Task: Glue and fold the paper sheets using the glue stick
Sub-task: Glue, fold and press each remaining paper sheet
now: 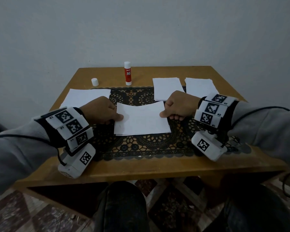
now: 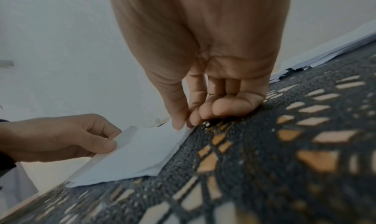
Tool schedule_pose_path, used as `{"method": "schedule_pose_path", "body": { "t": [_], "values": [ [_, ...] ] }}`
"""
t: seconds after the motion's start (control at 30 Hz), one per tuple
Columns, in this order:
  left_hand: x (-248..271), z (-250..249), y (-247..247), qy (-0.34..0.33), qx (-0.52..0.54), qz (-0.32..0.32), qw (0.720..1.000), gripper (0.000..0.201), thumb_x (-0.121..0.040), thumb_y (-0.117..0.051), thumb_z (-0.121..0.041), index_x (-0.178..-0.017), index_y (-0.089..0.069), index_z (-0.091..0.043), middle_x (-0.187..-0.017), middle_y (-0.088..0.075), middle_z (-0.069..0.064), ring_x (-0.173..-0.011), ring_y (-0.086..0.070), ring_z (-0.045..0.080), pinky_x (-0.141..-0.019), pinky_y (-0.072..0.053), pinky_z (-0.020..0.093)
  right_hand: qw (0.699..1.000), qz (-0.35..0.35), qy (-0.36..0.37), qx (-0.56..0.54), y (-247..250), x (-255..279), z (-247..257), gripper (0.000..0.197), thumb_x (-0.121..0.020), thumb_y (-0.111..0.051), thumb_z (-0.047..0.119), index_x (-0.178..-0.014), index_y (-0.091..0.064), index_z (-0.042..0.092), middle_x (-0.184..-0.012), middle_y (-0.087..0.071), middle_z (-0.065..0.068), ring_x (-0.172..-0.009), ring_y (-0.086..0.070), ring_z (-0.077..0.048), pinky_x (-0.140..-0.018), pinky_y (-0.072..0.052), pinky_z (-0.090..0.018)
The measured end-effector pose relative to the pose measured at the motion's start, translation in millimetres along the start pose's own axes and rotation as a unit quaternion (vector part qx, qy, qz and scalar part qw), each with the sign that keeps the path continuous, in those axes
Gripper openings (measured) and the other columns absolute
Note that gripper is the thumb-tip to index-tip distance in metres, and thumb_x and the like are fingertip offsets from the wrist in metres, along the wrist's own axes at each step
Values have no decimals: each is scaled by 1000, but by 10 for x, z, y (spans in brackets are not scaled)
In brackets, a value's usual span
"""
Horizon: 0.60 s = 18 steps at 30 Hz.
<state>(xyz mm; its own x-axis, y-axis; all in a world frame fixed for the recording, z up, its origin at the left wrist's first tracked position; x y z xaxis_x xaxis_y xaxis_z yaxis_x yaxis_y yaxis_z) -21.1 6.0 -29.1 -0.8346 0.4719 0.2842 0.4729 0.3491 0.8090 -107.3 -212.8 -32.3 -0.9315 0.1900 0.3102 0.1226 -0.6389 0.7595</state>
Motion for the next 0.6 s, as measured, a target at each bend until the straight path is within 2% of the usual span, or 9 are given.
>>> {"method": "schedule_pose_path", "body": {
  "t": [0.13, 0.43, 0.53, 0.6],
  "values": [
    [-11, -3, -5, -8, -9, 1, 1000, 31, -84, -70, -25, -66, -63, -1, -63, -60, 9, -60, -53, 18, -63, -43, 29, 1000, -7, 1, 12, -3, 0, 7, 30, -84, -74, 23, -63, -62, 5, -65, -62, -8, -63, -54, -22, -59, -49, -29],
    [1, -30, -13, -20, -39, 0, 999, 35, -82, -73, -26, -56, -58, -7, -57, -56, 4, -54, -48, 14, -60, -40, 27, 998, -25, 15, 50, -5, 0, 35, 31, -84, -73, 21, -61, -59, 6, -59, -60, -4, -53, -52, -18, -57, -48, -27],
    [-2, -60, -26, -25, -52, -2, 998, 36, -81, -74, -26, -55, -54, -10, -57, -54, 3, -55, -46, 13, -59, -38, 26, 997, -28, 24, 72, -12, -5, 46, 26, -84, -73, 21, -70, -64, 1, -62, -63, -6, -52, -53, -17, -55, -48, -25],
    [-4, -89, -41, -29, -88, -16, 996, 31, -80, -74, -29, -66, -52, -12, -68, -56, 3, -61, -47, 13, -56, -35, 23, 992, -37, 33, 118, -28, -21, 74, 29, -85, -73, 25, -81, -66, -4, -73, -67, -11, -59, -56, -19, -57, -47, -25]
  ]
}}
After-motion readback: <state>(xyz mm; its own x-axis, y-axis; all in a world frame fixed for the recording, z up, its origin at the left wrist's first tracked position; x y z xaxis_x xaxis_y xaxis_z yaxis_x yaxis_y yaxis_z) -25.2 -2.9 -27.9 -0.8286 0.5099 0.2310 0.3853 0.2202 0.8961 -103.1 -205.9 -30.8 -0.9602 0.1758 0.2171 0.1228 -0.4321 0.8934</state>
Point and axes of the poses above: each hand's wrist, its own x-axis away from the middle knuckle, its own y-axis out of the back of the hand, z = x × y, the point moved 5 cm from there along -x, towards the middle knuckle
